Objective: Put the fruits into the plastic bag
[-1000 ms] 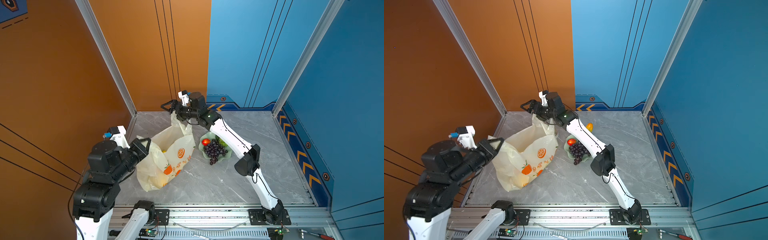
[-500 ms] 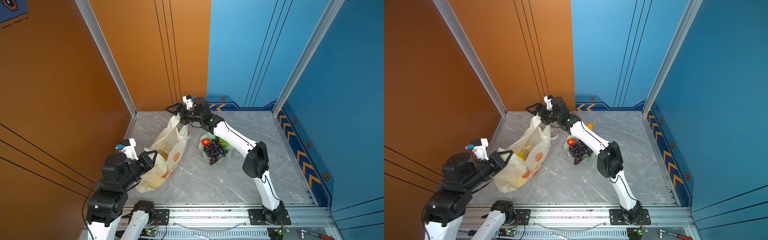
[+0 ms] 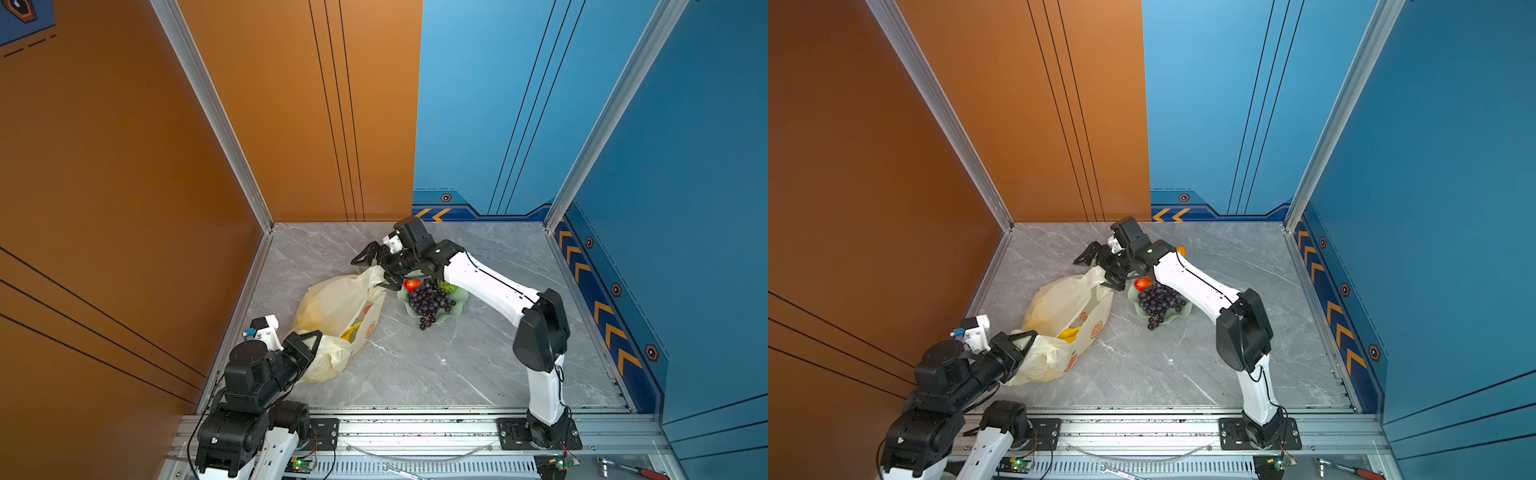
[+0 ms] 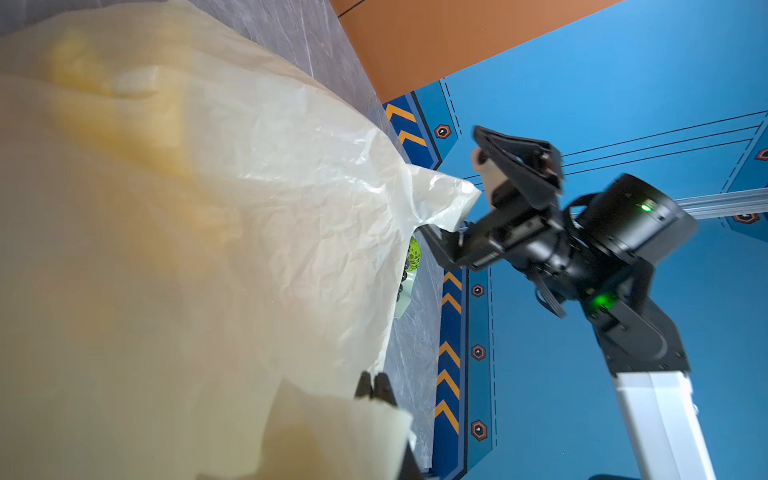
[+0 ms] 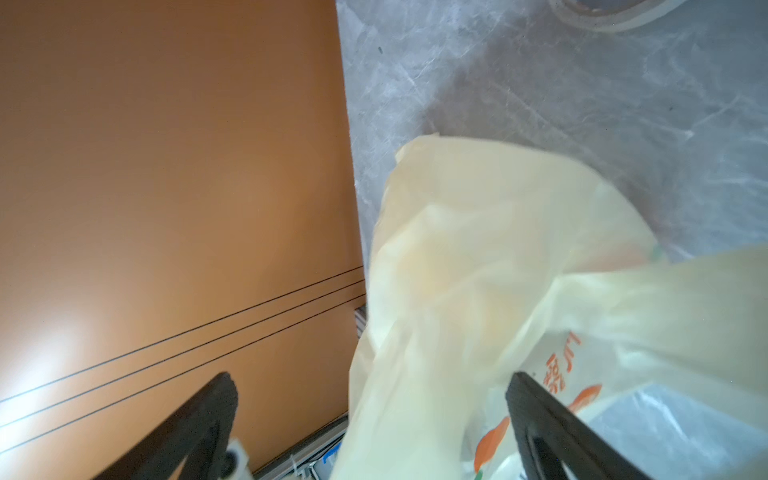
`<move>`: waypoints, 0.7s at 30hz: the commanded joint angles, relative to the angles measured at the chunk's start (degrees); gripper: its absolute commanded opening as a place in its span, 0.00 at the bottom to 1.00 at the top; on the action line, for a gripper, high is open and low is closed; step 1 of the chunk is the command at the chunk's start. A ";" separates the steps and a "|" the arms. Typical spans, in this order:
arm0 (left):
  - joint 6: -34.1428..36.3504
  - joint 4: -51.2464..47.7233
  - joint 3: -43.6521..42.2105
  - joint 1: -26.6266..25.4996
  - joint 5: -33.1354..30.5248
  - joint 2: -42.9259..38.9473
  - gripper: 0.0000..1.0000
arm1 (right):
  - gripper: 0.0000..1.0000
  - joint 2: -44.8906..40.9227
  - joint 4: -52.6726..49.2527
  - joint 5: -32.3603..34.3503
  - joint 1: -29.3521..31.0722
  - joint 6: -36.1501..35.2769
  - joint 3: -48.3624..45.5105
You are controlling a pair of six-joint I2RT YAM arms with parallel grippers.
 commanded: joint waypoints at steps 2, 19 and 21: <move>-0.30 0.91 -0.57 -0.13 1.58 1.13 0.00 | 1.00 -5.80 -5.72 -5.72 1.01 5.43 -7.18; -1.57 -2.45 1.66 -0.31 4.66 -1.13 0.00 | 1.00 -10.16 -1.80 -2.66 8.11 3.50 -11.34; -1.75 -2.76 1.67 -0.29 4.61 -1.57 0.00 | 1.00 -6.32 -1.78 -2.41 8.03 2.89 -8.74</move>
